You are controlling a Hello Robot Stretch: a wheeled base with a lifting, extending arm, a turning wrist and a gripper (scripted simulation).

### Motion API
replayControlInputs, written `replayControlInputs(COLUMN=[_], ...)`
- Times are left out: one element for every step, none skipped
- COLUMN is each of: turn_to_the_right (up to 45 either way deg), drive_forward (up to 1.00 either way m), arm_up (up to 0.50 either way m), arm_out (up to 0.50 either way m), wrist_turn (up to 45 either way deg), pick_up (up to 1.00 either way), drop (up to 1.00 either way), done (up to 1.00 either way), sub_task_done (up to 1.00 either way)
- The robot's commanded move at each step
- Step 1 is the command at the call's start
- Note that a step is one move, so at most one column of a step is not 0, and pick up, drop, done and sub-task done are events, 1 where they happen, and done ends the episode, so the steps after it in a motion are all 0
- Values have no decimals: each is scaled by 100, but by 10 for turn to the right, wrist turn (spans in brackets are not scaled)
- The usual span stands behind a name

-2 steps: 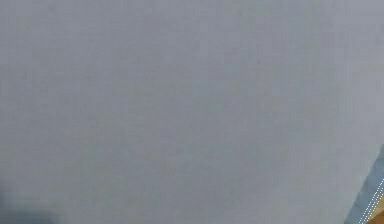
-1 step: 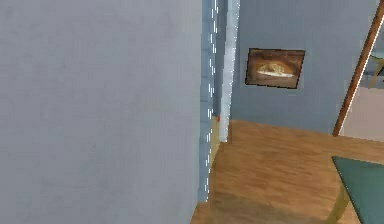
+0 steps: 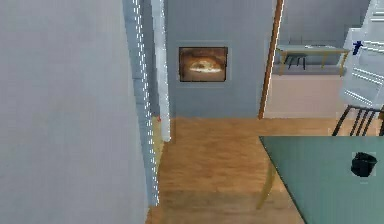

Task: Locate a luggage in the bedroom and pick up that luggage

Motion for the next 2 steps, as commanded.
replayControlInputs(turn_to_the_right=[0,0], drive_forward=[100,50], arm_up=[0,0], arm_out=[0,0], wrist_turn=[0,0], pick_up=[0,0], drop=[0,0], done=[0,0], sub_task_done=[0,0])
